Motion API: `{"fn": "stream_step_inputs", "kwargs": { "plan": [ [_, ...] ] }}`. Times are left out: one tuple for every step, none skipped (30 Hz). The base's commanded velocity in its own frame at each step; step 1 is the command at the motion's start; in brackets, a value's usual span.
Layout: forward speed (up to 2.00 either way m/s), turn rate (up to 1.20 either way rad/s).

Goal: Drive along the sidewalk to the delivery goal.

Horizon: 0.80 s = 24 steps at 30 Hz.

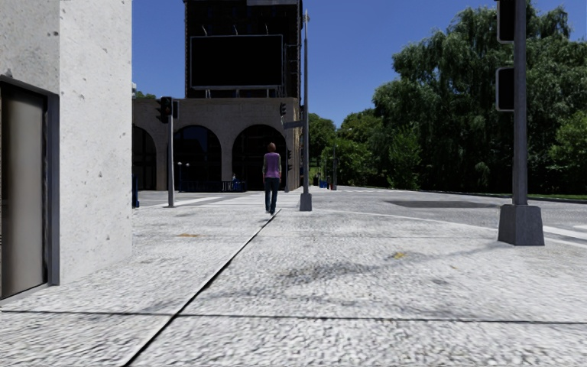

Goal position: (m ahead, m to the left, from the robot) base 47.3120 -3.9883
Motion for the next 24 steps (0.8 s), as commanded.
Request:
{"fn": "stream_step_inputs", "kwargs": {
  "plan": [
    [2.00, 0.00],
    [2.00, 0.00],
    [2.00, 0.00],
    [2.00, 0.00],
    [2.00, 0.00],
    [2.00, 0.00],
    [2.00, 0.11],
    [2.00, 0.30],
    [2.00, 0.30],
    [2.00, 0.53],
    [2.00, 0.68],
    [2.00, 0.86],
    [2.00, 0.86],
    [2.00, 0.98],
    [2.00, 1.02],
    [2.00, 1.02],
    [2.00, 0.58],
    [2.00, 0.58],
    [2.00, 0.12],
    [2.00, 0.04],
    [2.00, 0.00],
    [2.00, 0.00],
    [2.00, 0.00],
    [2.00, 0.00]
  ]
}}
